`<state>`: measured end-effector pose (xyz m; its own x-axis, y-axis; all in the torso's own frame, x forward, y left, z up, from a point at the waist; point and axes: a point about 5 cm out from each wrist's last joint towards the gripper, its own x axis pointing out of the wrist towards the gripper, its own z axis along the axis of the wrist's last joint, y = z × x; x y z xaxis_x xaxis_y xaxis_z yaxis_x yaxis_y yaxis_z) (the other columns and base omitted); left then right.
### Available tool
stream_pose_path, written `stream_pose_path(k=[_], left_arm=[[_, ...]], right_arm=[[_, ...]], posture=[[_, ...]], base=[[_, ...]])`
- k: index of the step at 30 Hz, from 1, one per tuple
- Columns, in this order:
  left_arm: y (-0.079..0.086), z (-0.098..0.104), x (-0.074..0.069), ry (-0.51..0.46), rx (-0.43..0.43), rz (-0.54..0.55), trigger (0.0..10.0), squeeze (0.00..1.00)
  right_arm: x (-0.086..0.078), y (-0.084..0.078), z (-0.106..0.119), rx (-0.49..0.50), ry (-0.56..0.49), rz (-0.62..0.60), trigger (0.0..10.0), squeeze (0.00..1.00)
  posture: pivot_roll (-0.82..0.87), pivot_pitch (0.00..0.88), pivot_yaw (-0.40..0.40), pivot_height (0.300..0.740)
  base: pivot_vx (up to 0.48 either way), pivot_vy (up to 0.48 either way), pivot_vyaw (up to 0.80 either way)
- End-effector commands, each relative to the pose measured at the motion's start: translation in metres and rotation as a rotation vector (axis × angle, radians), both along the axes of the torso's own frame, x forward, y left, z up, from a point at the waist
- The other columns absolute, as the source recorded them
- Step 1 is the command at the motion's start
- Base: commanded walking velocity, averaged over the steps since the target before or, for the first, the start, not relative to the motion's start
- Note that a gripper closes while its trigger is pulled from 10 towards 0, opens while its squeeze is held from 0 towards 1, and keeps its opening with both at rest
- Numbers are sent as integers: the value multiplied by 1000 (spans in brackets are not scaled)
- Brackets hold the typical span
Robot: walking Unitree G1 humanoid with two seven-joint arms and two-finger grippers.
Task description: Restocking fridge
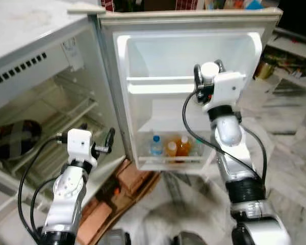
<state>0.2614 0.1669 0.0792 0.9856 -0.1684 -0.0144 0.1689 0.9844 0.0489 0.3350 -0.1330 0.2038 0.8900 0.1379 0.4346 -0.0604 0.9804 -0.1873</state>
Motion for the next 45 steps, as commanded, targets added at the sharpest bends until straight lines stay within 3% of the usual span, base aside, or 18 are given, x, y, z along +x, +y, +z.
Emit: stream_pose_path(k=[1, 6, 18, 23, 28, 33, 40, 45], left_arm=[[-1, -1, -1, 7, -6, -3, 10000, 0], [-2, 1, -1, 4, -7, 0, 10000, 0], [0, 3, -3, -2, 3, 6, 10000, 0], [2, 4, -7, -3, 6, 14, 10000, 0], [5, 3, -11, 2, 11, 22, 10000, 0], [6, 4, -11, 4, 17, 23, 10000, 0], [5, 4, -10, 9, 20, 16, 10000, 0], [3, 3, -8, 16, 19, 11, 10000, 0]], right_arm=[[2, -7, 18, 10, -81, -30, 10000, 0], [23, -17, 47, 2, -140, -92, 10000, 0], [57, -28, 61, 3, -94, -135, 10000, 0], [64, -33, 55, -35, -58, -177, 10000, 0], [67, -42, 36, -34, 33, -226, 10000, 0], [63, -61, -4, 30, 185, -317, 10000, 0], [59, -86, -10, 51, 223, -441, 10000, 0], [58, -106, -1, 46, 208, -498, 10000, 0]], posture=[[0, 0, 4, 740], [12, 0, 1, 740], [50, 0, -4, 740], [69, 0, -8, 740], [84, 0, -11, 740], [86, 0, -5, 740], [79, 0, -1, 740], [64, 0, 5, 740]], base=[[0, 0, 0], [0, 0, 0], [0, 0, 0], [0, 0, 0], [0, 0, 0], [0, 0, 0], [0, 0, 0], [0, 0, 0]])
